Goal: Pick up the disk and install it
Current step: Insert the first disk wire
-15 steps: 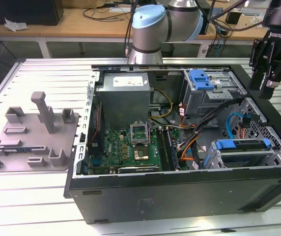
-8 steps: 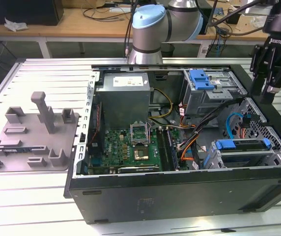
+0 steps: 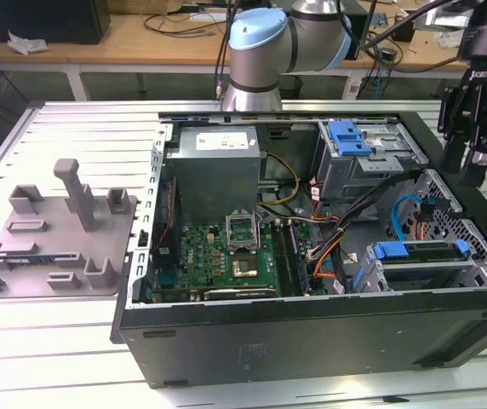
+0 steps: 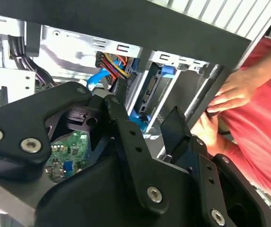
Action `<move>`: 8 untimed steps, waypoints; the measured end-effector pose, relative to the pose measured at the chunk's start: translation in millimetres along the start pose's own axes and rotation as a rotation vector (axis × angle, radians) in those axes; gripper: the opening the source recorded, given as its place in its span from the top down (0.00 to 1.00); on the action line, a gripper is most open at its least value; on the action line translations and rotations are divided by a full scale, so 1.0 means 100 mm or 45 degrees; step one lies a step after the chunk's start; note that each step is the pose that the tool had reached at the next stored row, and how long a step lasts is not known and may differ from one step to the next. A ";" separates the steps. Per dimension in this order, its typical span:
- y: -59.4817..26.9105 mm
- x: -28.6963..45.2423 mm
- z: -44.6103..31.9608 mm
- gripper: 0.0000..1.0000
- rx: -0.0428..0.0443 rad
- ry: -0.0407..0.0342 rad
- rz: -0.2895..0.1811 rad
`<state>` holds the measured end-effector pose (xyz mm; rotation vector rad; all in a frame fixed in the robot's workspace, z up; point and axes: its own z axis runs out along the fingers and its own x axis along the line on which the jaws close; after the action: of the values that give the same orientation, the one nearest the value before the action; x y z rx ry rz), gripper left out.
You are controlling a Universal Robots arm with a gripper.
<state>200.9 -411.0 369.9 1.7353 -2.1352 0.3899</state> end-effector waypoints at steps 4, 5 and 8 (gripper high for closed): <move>-0.001 -0.022 0.047 0.44 -0.028 0.0013 0.041; -0.002 -0.024 0.050 0.44 -0.037 0.0038 0.042; -0.038 -0.034 0.053 0.44 -0.081 0.0204 0.026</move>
<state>204.7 -411.1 363.6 1.6711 -2.1322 0.3366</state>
